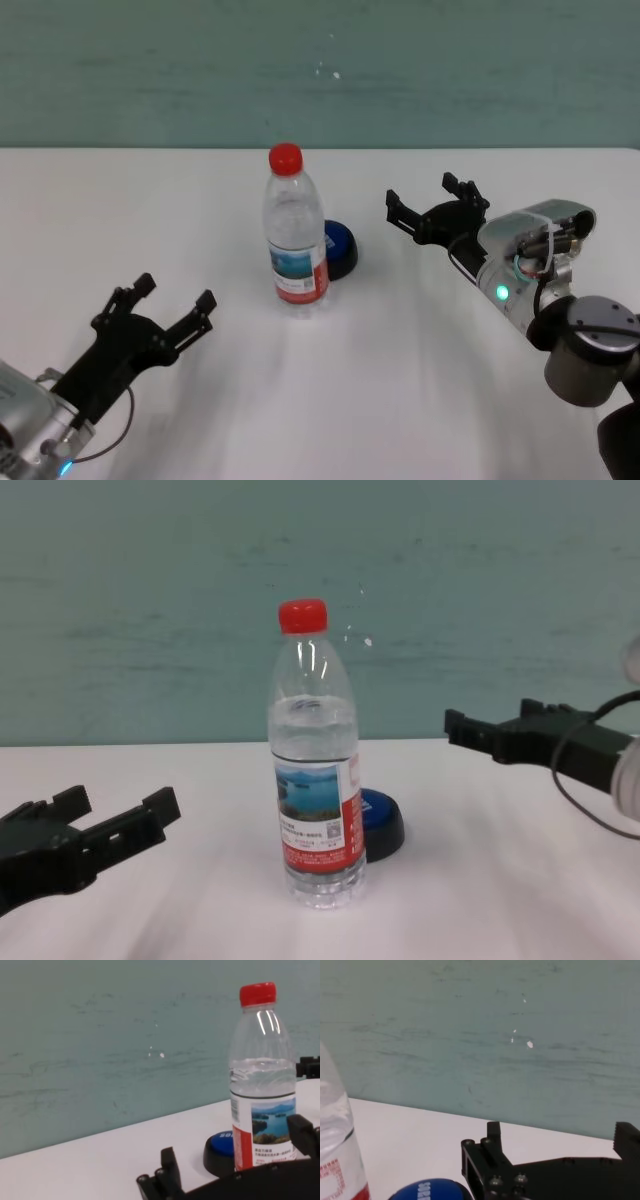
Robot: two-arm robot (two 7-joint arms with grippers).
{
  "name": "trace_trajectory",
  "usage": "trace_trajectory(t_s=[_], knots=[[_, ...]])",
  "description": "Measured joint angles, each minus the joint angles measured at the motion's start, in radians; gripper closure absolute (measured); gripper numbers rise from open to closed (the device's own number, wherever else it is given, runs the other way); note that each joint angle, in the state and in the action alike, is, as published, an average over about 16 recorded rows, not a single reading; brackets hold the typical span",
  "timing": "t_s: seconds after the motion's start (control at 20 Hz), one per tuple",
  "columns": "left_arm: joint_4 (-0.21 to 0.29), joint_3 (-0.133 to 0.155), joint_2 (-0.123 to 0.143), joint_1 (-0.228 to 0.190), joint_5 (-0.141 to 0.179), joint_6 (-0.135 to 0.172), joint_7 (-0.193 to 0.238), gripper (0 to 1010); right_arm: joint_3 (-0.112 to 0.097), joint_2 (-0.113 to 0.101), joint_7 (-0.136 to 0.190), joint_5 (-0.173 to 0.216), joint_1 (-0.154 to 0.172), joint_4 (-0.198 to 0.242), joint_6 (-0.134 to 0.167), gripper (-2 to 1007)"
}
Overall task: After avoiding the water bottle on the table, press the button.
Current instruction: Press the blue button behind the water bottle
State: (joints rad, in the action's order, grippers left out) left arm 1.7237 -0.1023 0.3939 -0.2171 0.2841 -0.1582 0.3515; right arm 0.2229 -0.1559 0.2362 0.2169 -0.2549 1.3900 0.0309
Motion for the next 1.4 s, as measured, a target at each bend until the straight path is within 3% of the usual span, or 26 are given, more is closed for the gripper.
trace_trajectory(t_s=[0.65, 1.4], knots=[[0.0, 0.0, 0.0, 0.0, 0.0, 0.0, 0.0, 0, 0.04, 0.022, 0.005, -0.024, -0.097, -0.121, -0.002, 1], [0.0, 0.0, 0.0, 0.0, 0.0, 0.0, 0.0, 0, 0.075, 0.051, 0.04, -0.029, -0.189, -0.249, -0.013, 1]])
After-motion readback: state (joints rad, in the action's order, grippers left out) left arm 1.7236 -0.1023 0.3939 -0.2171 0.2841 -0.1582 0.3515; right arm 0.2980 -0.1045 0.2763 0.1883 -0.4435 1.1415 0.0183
